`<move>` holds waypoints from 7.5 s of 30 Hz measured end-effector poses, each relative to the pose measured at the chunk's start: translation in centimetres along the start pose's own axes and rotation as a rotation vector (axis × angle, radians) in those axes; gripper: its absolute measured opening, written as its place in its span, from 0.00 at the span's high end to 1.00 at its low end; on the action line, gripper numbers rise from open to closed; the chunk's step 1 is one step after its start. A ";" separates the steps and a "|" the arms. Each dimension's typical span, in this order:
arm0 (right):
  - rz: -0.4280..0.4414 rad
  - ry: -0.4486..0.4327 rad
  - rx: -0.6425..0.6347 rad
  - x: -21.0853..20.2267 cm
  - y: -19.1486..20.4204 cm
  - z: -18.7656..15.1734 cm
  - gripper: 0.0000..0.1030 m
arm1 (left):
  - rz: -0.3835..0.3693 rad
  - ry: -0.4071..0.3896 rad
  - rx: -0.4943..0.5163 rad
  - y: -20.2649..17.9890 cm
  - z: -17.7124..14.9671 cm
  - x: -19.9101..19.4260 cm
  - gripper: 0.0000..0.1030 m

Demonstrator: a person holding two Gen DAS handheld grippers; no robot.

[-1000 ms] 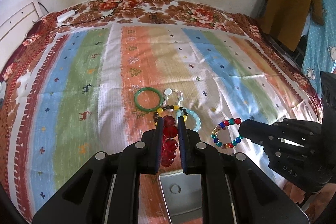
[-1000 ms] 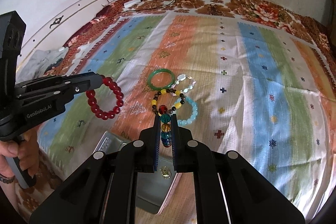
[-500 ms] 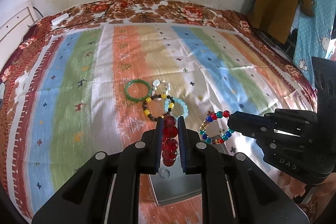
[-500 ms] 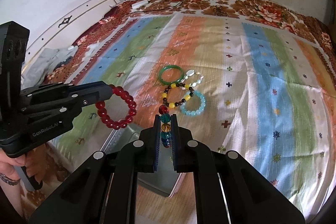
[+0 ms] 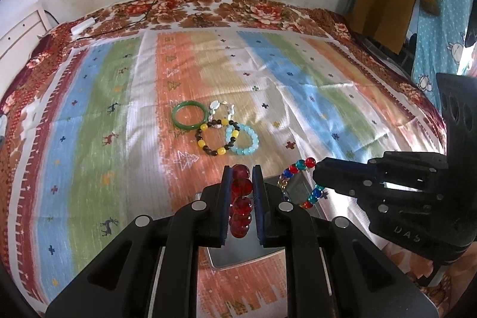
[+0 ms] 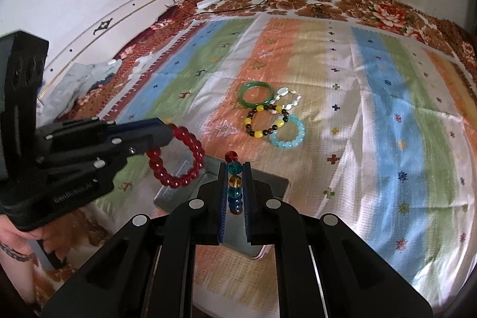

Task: Organize jewelry
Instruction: 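Lift both bracelets and carry them over the silver tin, then open both tools to drop the bracelets into the tin and withdraw, then move both tools toward the remaining bracelets beside the green bangle, then close the left tool on the yellow-black bracelet while the right tool grips the light-blue bracelet, then lift both bracelets and carry them over the silver tin, then open both tools to drop the bracelets into the tin and withdraw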

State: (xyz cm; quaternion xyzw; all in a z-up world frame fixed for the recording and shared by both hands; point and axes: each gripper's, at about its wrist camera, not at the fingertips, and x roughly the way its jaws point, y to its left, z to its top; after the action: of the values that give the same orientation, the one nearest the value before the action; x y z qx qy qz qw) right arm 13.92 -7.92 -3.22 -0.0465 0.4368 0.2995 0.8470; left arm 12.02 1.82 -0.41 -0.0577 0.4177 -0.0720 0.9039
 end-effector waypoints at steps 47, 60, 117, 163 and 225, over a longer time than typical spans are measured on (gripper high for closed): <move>-0.141 -0.005 0.093 3.7 -5.6 3.9 0.45 | 0.199 -0.007 -0.040 4.1 3.9 4.3 0.33; -0.172 0.043 0.106 6.7 -7.0 5.1 0.45 | 0.160 0.047 -0.063 5.1 5.5 7.5 0.32; -0.198 0.294 0.071 18.1 -9.6 6.7 0.45 | 0.107 0.317 0.030 6.8 7.2 20.2 0.41; -0.097 0.204 0.083 13.6 -7.7 7.8 0.88 | 0.065 0.206 0.031 6.6 7.8 14.7 0.91; -0.030 -0.001 -0.032 0.6 0.0 2.5 0.88 | -0.022 -0.040 0.042 0.5 3.1 0.0 0.91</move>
State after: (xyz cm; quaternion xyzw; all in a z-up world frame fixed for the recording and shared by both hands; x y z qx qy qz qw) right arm 15.94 -6.77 -2.16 -0.0664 0.4307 0.2938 0.8507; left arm 14.44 2.50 1.56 -0.0447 0.3972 -0.0897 0.9123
